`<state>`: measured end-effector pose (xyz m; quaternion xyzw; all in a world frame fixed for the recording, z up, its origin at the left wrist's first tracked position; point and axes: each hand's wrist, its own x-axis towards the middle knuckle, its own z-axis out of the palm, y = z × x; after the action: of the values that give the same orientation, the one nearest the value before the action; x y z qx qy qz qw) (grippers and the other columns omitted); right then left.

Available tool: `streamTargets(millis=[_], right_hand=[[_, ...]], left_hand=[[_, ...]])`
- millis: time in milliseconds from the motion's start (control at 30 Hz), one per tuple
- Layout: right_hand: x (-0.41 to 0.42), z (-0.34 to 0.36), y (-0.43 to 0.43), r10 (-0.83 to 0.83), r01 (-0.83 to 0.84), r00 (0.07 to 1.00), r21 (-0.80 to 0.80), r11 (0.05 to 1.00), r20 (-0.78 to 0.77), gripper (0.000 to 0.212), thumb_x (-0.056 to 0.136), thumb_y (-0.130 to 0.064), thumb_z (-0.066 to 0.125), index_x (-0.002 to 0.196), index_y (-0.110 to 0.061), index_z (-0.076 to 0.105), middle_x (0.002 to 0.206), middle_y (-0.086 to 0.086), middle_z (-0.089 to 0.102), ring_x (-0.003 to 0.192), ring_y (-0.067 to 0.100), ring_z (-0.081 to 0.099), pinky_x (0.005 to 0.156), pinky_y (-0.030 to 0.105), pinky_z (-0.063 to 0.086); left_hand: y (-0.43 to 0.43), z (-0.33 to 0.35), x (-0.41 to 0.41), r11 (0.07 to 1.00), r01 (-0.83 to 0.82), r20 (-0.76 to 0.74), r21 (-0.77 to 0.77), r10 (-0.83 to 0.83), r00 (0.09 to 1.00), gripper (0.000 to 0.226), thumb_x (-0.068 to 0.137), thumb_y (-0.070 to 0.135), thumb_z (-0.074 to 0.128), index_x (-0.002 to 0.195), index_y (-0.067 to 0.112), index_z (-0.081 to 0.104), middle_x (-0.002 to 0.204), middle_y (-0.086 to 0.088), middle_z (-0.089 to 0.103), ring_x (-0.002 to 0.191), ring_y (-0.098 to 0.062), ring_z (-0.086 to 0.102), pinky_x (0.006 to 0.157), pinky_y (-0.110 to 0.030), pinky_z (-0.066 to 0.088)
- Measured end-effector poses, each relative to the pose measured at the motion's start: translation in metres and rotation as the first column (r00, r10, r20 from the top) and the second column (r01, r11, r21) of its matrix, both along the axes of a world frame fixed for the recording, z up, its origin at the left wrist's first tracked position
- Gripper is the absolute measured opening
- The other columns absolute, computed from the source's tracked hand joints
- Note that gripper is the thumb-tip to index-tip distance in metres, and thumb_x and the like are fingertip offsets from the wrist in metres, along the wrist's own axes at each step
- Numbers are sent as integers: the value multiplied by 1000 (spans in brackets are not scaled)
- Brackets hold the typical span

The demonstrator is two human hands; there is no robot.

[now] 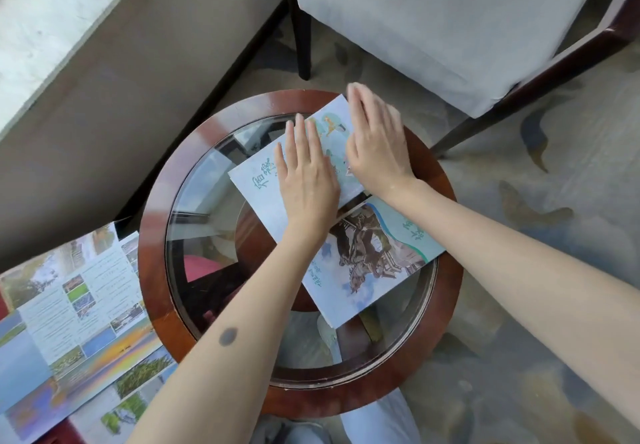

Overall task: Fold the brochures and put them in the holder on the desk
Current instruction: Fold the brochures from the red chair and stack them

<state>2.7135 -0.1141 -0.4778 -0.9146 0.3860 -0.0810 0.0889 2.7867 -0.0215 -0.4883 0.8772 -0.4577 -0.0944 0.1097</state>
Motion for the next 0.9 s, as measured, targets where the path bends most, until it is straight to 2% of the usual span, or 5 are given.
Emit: streamTargets(millis=[100, 167, 600, 767, 900], right_hand=[[20, -10, 1, 270, -269, 961, 21, 963, -61, 52, 94, -19, 25, 144, -3, 30, 152, 13, 28, 142, 24, 24, 117, 41, 16], [25, -24, 6, 359, -347, 922, 101, 932, -148, 52, 97, -21, 23, 146, -6, 23, 156, 10, 17, 145, 21, 12, 119, 39, 3], [27, -45, 4, 322, -309, 925, 91, 947, -203, 55, 97, -27, 19, 148, -8, 13, 158, 8, 10, 146, 19, 7, 119, 38, -1], [16, -41, -13, 295, -279, 922, 97, 955, -251, 62, 98, -38, 25, 148, -4, 8, 158, 12, 6, 146, 21, 4, 119, 41, -1], [7, -41, -23, 273, -259, 922, 88, 962, -275, 63, 98, -37, 24, 148, -3, 7, 158, 12, 6, 146, 23, 4, 120, 41, 4]], left_hand=[[-8, -21, 11, 995, -20, 50, 97, 15, 999, 55, 101, 26, 20, 149, 7, 2, 159, -9, 1, 146, -22, -4, 119, -42, -3], [-5, -33, 14, 986, -21, 73, 165, 9, 997, 58, 100, 30, 18, 149, 8, -4, 159, -9, -5, 146, -22, -9, 118, -45, -5], [-3, -47, 16, 992, -30, 124, 125, 14, 992, 57, 99, 29, 15, 149, 8, -2, 159, -9, -1, 146, -23, -4, 118, -48, -4], [12, -39, 21, 972, -204, 42, 116, 200, 979, 71, 94, 51, 11, 149, 6, 5, 158, -12, 1, 146, -22, -4, 117, -47, -9], [39, -41, 35, 970, -205, 64, 129, 198, 978, 71, 94, 52, 11, 149, 7, 4, 159, -9, 2, 146, -20, -3, 118, -46, -8]])
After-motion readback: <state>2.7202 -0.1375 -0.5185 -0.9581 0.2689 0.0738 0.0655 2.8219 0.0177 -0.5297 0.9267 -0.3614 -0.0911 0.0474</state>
